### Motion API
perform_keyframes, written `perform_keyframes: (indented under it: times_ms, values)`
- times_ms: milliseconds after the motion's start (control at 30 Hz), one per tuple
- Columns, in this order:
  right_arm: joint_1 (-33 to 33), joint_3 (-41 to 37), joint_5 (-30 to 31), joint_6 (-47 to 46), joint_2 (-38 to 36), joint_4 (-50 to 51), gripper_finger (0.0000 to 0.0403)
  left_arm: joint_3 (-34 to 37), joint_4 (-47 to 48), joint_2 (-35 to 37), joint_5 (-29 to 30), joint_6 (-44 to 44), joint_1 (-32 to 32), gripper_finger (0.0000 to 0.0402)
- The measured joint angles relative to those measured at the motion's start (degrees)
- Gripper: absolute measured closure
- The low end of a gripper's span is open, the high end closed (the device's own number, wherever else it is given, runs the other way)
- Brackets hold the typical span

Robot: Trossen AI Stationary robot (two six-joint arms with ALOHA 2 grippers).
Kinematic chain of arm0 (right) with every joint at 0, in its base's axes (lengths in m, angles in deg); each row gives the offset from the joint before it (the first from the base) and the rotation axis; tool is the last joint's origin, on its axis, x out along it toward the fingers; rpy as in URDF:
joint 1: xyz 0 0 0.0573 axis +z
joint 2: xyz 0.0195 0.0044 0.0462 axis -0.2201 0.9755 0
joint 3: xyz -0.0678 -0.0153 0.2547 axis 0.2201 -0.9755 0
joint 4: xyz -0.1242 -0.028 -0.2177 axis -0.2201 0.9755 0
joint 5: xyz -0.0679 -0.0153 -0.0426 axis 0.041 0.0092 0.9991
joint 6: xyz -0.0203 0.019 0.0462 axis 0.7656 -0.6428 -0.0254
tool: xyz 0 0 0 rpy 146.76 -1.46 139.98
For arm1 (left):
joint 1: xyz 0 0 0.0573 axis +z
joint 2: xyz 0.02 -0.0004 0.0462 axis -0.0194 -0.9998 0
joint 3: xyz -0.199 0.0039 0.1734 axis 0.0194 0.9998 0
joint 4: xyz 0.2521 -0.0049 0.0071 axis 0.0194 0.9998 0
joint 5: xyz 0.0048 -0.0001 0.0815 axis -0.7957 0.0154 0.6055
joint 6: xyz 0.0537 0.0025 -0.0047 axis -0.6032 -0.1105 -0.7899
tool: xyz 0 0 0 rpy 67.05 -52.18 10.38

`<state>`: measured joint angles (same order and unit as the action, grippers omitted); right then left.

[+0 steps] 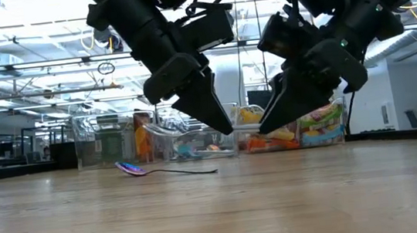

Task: Pick & Place Food Item
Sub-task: Put the white and blue spoon into the middle transparent bin

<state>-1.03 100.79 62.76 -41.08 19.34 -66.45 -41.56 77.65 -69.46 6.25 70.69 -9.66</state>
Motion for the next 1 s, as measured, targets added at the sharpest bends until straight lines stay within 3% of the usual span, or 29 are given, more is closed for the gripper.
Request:
perform_keyframes:
  times_ms: [167,500,733,867,1000]
  values:
    - [-0.79,0.00,-4.86,0.58,-0.03,-0.93,0.0380,-0.02,-0.25,0.01,-0.06,0.47,-0.10,0.0378]
    - [-1.52,0.03,-5.69,0.87,-0.04,-1.25,0.0381,-1.73,-0.55,1.70,3.38,1.51,-0.51,0.0313]
    - [-1.98,-0.02,-3.67,0.08,0.00,0.08,0.0381,-1.38,-1.61,11.96,2.22,2.81,-0.43,0.0295]
    - [-1.92,0.00,0.11,-0.35,-1.76,4.07,0.0381,3.64,-11.00,19.49,1.34,0.96,-0.49,0.0294]
    - [-1.50,-0.06,5.50,-1.27,-6.41,11.68,0.0381,14.24,-24.84,26.85,1.40,-1.37,0.27,0.0294]
